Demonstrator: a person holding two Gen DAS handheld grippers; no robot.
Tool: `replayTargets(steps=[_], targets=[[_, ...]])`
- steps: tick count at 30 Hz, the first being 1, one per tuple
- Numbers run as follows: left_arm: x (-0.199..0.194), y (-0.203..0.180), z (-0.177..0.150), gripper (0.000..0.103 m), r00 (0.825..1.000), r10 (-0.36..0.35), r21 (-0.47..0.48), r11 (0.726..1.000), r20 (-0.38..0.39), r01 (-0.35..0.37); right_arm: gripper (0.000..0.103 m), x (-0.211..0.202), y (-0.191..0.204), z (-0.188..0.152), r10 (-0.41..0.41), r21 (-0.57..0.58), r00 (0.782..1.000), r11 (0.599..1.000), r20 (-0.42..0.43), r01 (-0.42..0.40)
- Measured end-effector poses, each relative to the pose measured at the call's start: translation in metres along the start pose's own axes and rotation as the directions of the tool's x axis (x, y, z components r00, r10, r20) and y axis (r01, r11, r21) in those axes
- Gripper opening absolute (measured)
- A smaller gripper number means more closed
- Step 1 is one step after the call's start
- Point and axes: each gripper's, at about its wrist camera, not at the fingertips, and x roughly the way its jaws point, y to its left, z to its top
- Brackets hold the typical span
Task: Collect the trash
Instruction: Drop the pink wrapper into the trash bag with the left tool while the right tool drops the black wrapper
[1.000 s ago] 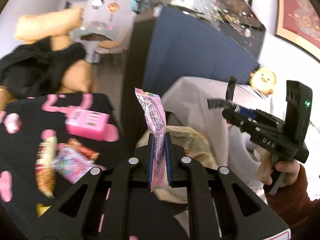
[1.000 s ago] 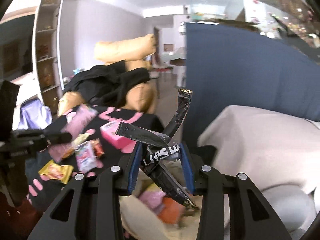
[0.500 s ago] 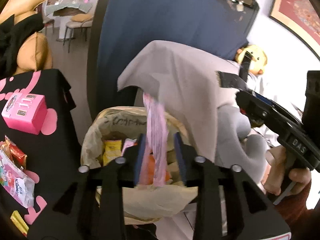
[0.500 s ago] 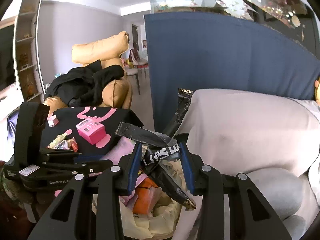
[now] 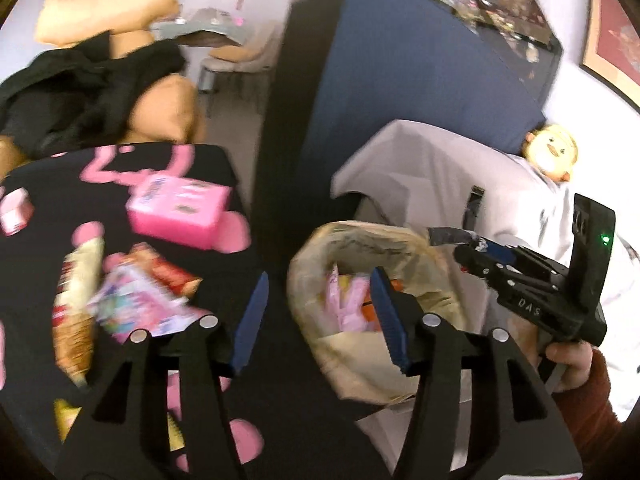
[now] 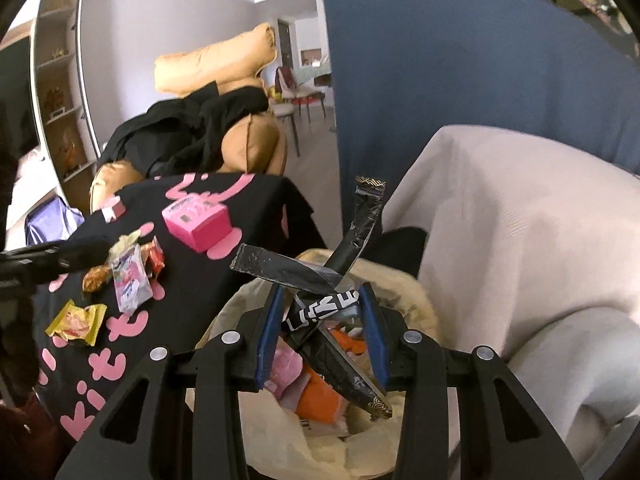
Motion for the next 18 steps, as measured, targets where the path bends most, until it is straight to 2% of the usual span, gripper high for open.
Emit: replayTargets(steps=[9, 13, 15, 18], targets=[[-0.041, 0.066, -0.030, 0.052, 0.990, 0.143, -0.084, 0.986, 0.005, -0.142, 0.037, 0.031, 0.009, -0.009, -0.033, -0.007, 0.997, 0.999, -0.063, 0.033], [-0.058, 0.092, -0.039, 0.052, 0.982, 0.189, -0.121, 0.975, 0.026, -0.185, 0.039, 0.049, 0.004, -0.014, -0.050, 0.029, 0.990, 0.998, -0.133, 0.054], [-0.066, 0.106, -0.045, 0.054, 0.978, 0.204, -0.146, 0.969, 0.031, -0.198, 0.051, 0.056, 0.004, -0.016, -0.052, 0.040, 0.984, 0.997, -0.168, 0.059], [-0.076, 0.121, -0.052, 0.056, 0.973, 0.227, -0.169, 0.961, 0.035, -0.218, 0.061, 0.057, 0.009, -0.019, -0.061, 0.039, 0.984, 0.997, -0.170, 0.069]])
